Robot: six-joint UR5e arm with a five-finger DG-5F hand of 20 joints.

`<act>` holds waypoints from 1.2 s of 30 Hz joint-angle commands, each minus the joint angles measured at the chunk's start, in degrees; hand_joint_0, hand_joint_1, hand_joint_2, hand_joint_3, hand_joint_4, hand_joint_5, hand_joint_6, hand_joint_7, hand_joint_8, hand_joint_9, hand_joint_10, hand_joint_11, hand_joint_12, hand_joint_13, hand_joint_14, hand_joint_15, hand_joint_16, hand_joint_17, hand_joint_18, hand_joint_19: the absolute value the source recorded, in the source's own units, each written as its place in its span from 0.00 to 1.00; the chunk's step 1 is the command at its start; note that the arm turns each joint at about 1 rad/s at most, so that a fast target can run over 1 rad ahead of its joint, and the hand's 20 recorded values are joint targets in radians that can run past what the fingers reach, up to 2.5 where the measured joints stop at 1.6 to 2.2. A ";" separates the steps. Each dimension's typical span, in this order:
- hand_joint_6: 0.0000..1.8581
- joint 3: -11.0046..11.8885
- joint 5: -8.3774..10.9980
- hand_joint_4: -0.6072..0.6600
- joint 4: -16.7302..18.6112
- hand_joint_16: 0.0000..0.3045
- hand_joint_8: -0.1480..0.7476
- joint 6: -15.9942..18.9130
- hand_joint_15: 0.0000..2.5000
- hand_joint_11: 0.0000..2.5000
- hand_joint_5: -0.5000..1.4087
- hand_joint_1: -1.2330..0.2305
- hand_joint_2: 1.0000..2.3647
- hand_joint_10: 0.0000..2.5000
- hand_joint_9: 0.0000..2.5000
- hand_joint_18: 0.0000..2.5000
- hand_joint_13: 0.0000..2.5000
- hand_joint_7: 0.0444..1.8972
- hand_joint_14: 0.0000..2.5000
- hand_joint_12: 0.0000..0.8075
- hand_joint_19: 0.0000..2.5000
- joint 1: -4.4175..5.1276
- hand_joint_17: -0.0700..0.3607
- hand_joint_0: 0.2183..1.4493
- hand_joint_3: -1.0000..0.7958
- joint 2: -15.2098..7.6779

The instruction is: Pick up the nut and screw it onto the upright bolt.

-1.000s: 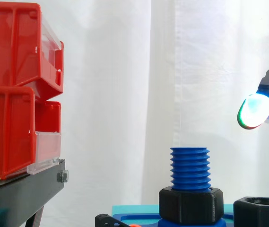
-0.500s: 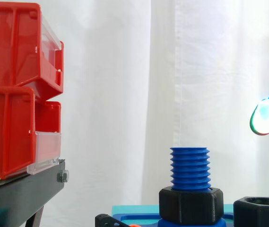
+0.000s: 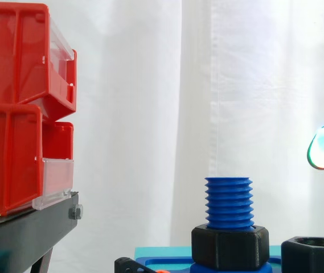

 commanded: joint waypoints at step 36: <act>0.27 0.00 4.05 0.67 12.17 0.16 0.52 -10.15 0.00 0.00 0.13 0.33 0.00 0.00 0.10 0.03 0.10 0.40 0.00 0.47 0.00 1.66 0.41 0.13 0.28 -3.11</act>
